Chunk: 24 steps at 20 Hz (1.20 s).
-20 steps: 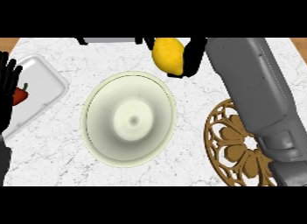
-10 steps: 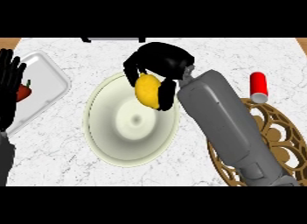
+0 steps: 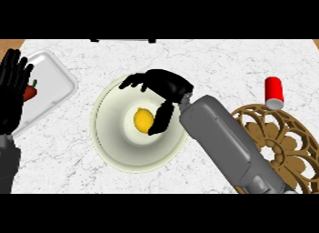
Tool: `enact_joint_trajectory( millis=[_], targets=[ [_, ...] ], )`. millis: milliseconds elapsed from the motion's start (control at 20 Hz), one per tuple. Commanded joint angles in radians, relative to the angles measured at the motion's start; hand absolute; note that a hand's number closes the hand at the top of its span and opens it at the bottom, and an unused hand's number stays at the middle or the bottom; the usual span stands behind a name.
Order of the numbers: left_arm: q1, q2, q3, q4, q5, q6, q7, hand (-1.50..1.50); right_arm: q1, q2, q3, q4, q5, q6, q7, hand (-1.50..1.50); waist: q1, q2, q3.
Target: Pick the lemon from the placemat and place it in the bowl
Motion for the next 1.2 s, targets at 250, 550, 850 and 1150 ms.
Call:
enact_joint_trajectory(
  millis=[250, 550, 850, 1150],
  targets=[
    [-0.017, -0.015, -0.009, -0.014, -0.013, 0.017, 0.009, 0.00, -0.063, 0.001, -0.131, 0.101, -0.230, -0.256, -0.114, -1.50, 0.004, 0.003, 0.001],
    [-0.063, -0.015, -0.007, 0.055, -0.020, 0.015, 0.004, 0.00, -0.117, -0.056, -0.303, 0.228, -0.258, -0.258, -0.154, -1.50, -0.017, 0.004, 0.000],
    [0.016, -0.042, -0.030, -0.060, -0.009, 0.013, 0.035, 0.00, -0.169, -0.258, -0.456, 0.447, -0.342, -0.107, -0.309, -1.50, 0.014, 0.011, 0.001],
    [-0.014, 0.002, 0.012, 0.015, 0.001, -0.029, -0.032, 0.00, -0.207, -0.371, -0.507, 0.630, -0.344, -0.002, -0.468, -1.50, 0.033, 0.024, 0.002]
  ],
)
